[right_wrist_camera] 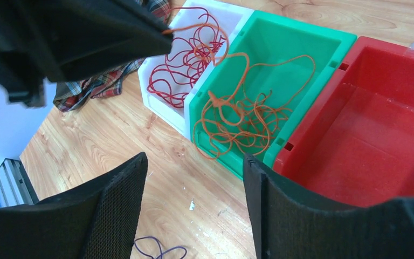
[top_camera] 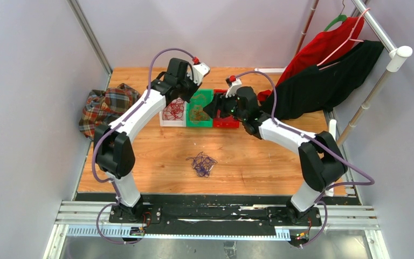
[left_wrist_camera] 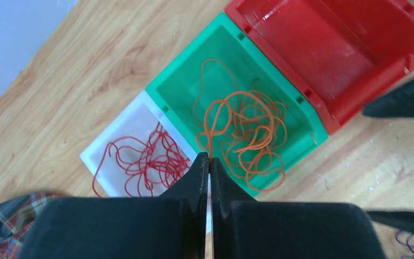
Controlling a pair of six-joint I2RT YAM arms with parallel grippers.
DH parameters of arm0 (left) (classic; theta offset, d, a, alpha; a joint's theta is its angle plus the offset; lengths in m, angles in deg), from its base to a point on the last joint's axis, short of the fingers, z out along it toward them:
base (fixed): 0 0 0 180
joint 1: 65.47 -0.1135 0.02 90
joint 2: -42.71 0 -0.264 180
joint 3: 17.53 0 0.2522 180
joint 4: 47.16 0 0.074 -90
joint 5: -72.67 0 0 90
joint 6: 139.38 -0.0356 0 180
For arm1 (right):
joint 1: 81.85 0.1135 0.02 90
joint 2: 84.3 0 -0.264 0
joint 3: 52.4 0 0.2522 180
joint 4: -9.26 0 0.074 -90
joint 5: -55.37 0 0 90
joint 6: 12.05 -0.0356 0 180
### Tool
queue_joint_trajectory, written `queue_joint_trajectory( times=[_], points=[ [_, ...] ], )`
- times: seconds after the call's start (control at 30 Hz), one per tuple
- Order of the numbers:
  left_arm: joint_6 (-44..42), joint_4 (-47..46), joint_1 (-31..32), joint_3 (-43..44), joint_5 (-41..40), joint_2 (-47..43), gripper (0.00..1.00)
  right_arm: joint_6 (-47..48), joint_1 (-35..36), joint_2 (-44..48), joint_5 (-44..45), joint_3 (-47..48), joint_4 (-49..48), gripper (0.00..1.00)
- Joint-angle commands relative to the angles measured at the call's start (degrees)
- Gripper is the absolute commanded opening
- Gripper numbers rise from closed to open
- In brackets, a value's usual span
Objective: Untangle the cables
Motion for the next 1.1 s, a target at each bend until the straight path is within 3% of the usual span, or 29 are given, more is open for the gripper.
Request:
queue_joint_trajectory(
  times=[0.0, 0.27, 0.5, 0.7, 0.83, 1.07],
  points=[
    [0.6, -6.2, -0.7, 4.0, -1.4, 1.8, 0.01, 1.5, -0.8, 4.3, 2.1, -3.8, -2.0, 0.65],
    [0.7, -12.4, -0.9, 4.6, -2.5, 2.8, 0.0, 0.7, -0.8, 14.0, 5.7, -16.4, -4.5, 0.62],
    [-2.7, -18.9, -0.9, -3.0, -3.9, 0.7, 0.01, -0.8, -0.8, 22.1, 7.5, -22.9, -4.1, 0.61],
    [-4.6, -17.9, 0.2, -6.9, -2.9, 2.5, 0.01, -1.1, -0.8, 25.2, 7.9, -26.3, -3.1, 0.61],
    [-5.4, -12.2, 2.0, -6.7, -1.8, 5.7, 0.01, -1.5, -0.8, 26.5, 8.0, -28.4, -2.8, 0.6],
    [-1.7, -10.7, 3.1, -6.5, -0.4, 10.2, 0.01, -2.2, -0.8, 30.7, 7.1, -31.4, 0.2, 0.6]
  ],
)
